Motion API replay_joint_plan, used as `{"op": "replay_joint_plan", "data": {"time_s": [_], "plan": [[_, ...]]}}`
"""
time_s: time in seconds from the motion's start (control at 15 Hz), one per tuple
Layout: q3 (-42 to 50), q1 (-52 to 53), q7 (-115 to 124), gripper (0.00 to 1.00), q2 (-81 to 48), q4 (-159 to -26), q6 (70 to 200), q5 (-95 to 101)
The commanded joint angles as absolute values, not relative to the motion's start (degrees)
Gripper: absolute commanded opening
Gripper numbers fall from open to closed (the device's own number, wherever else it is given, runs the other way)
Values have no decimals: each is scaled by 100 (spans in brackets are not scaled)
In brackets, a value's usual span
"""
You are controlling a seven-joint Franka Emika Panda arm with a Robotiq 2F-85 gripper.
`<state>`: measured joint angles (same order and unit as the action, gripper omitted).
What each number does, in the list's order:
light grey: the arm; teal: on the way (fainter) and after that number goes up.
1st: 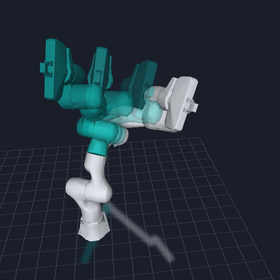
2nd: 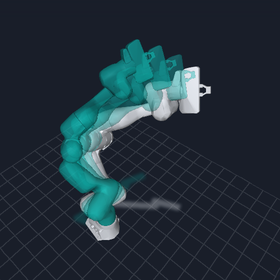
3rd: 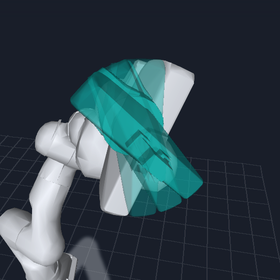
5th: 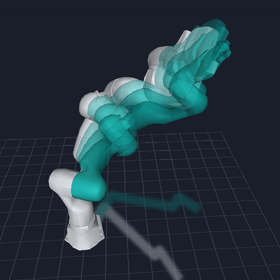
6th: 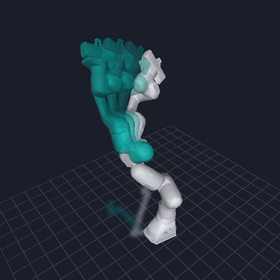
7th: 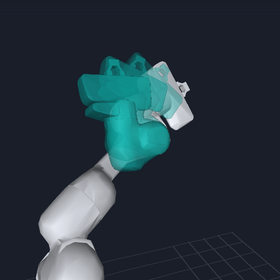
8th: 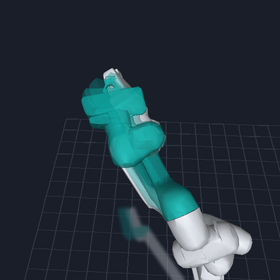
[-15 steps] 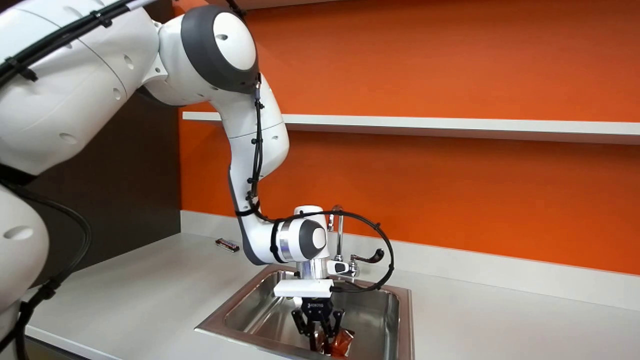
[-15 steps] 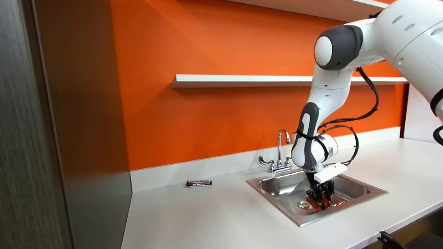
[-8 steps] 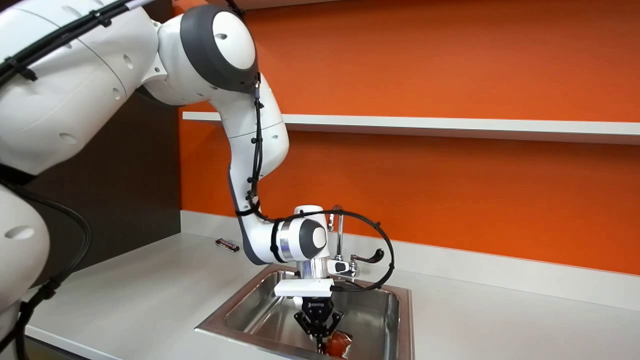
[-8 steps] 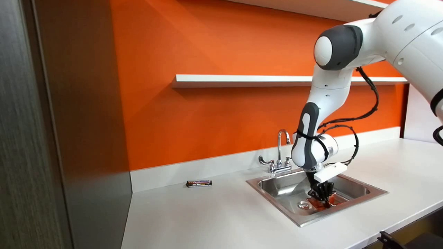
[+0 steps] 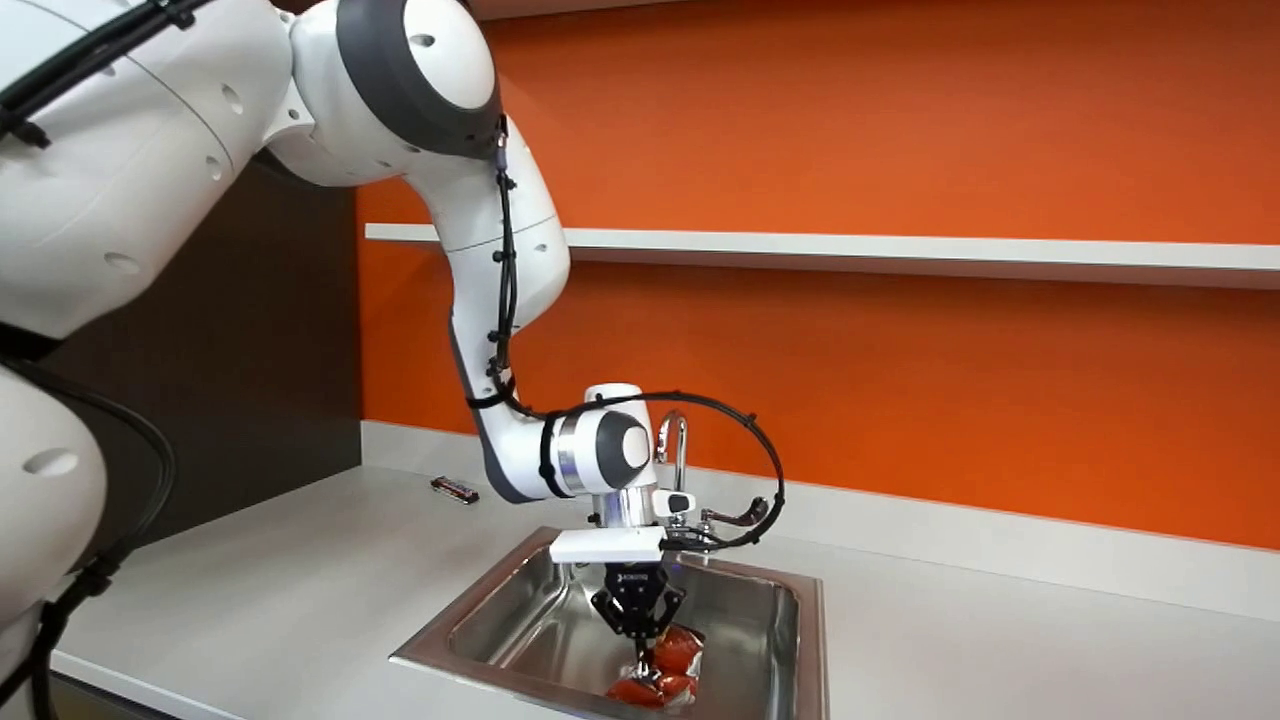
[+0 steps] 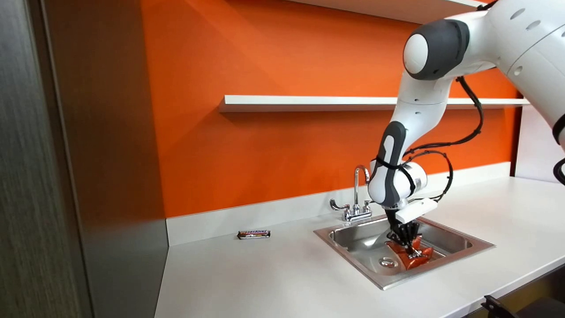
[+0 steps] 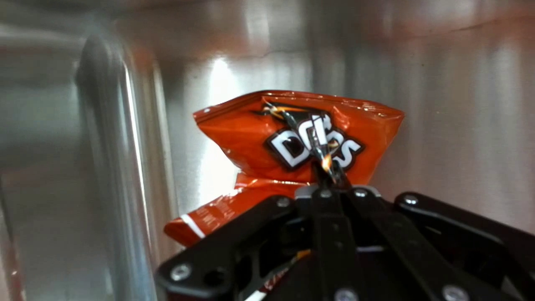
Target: Remove the orange packet from the sink and put it on the table
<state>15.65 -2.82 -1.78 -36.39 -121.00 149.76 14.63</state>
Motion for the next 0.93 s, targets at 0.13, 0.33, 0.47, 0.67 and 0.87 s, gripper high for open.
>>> {"op": "replay_joint_plan", "data": {"time_s": [0.13, 0.33, 0.47, 0.67, 0.87], "plan": [[1591, -95, 13, 0, -2630, -12653, 14737, 1690], [1491, -26, 26, 0, -2069, -12997, 14618, 1670], [1406, 37, 51, 0, -1667, -13227, 14493, 1664], [1204, 125, 121, 0, -1061, -13500, 14182, 1660], [917, 205, 206, 0, -594, -13613, 13791, 1691]]}}
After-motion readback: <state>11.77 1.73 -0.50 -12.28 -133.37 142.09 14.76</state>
